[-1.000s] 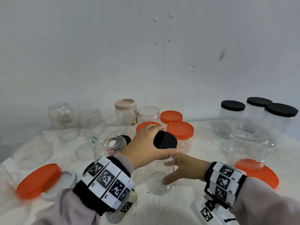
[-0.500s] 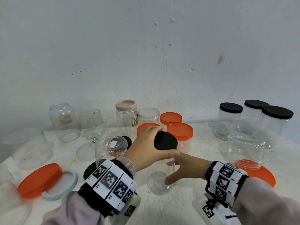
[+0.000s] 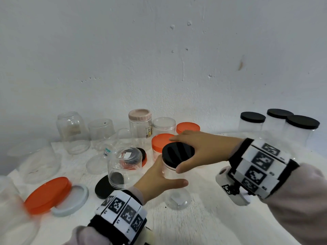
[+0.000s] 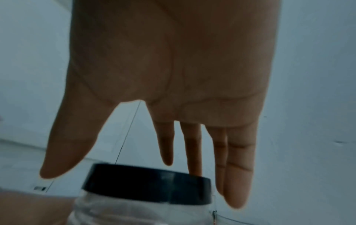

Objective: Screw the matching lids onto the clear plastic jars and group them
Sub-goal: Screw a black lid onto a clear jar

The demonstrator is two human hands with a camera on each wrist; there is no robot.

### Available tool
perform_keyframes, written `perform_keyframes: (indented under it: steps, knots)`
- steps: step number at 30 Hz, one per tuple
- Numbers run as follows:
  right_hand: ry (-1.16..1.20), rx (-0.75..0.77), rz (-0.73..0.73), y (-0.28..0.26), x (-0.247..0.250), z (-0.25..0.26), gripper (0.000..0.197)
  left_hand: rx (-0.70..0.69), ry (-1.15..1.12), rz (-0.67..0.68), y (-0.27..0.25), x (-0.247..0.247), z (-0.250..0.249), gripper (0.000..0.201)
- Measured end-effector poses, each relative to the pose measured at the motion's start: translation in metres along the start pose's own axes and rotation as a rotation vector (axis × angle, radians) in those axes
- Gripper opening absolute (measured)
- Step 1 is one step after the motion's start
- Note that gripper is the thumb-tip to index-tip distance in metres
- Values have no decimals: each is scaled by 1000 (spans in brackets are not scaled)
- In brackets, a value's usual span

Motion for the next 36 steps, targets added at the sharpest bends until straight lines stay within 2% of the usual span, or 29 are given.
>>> perform_keyframes:
  steps: [5, 10, 15, 24, 36]
  knots:
    - [-168, -32, 87, 15, 1, 13, 71, -9, -31, -17, 0, -1, 3, 88]
    - [-181, -49, 170, 23, 7, 12, 81, 4, -9, -13, 4, 0, 3, 87]
    - [-232, -14, 232, 26, 12, 13, 80, 12, 1, 1, 5, 1, 3, 90]
    - [-273, -8, 223, 30, 16, 13, 81, 15, -18, 18, 6, 0, 3, 92]
    - [-189, 78, 277, 27, 17, 8, 83, 46, -38, 88, 10, 2, 1, 95]
Point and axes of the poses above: each hand's wrist, its own y-axis towards the middle knuckle, its own x-axis out of the back of the hand, z = x × y, the point moved 3 cm from there along y, towards the middle knuckle, and after that the axes turned 5 degrees about -y, right-handed, at the moved point
